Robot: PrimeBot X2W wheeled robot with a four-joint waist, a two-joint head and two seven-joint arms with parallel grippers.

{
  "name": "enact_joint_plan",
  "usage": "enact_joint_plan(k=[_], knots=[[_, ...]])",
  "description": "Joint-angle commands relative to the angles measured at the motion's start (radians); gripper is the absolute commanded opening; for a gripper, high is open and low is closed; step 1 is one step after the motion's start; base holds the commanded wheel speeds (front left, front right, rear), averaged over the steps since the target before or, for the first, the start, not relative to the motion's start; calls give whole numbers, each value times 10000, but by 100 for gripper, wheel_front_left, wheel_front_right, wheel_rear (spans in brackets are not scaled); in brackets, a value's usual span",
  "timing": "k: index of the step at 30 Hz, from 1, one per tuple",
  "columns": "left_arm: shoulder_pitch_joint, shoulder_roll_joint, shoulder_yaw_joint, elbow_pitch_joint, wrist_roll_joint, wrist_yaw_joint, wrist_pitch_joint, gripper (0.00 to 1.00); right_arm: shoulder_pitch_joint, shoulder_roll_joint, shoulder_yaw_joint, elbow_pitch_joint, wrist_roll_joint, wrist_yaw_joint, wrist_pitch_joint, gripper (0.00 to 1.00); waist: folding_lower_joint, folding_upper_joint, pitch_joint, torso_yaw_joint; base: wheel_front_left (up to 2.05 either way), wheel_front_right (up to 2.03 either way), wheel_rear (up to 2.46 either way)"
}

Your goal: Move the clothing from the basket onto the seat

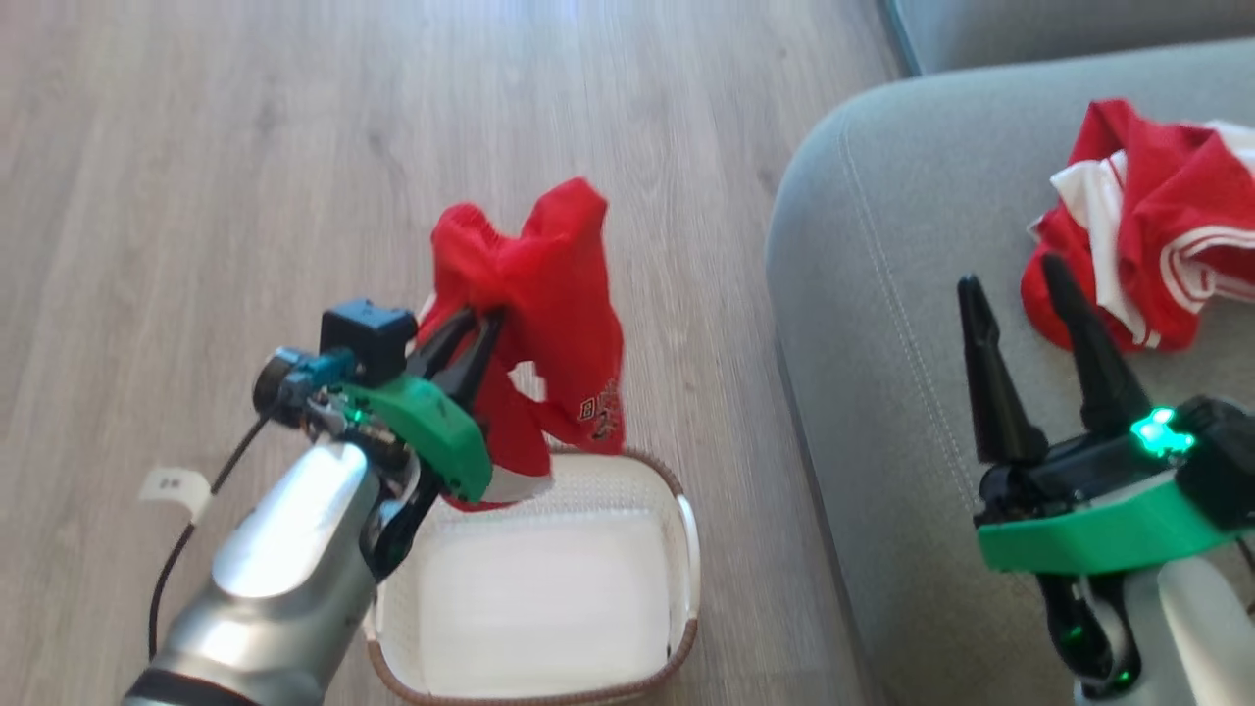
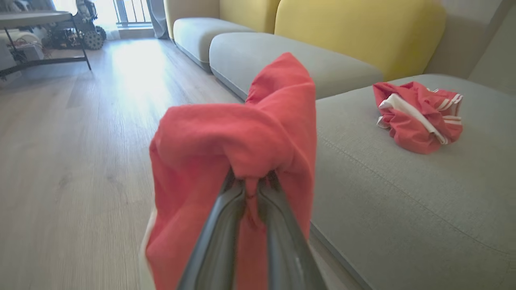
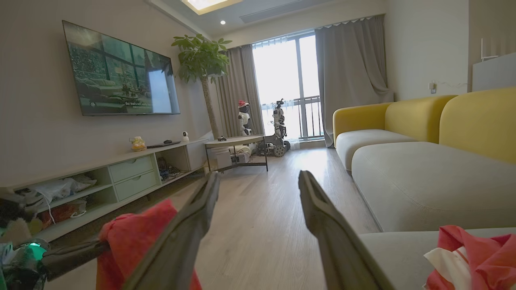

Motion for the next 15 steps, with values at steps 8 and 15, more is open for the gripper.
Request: enact_joint_plan(k=[8, 15], knots=[[-497, 678, 617, -2874, -246, 504, 985, 0, 220, -240, 652, -83, 231, -2, -63, 100, 1, -1, -504, 131, 0, 0, 0], [-712, 898, 680, -4478, -326, 800, 1739, 0, 321, -167, 1053, 71, 321, -2, -63, 100, 1, -1, -476, 126, 0, 0, 0]])
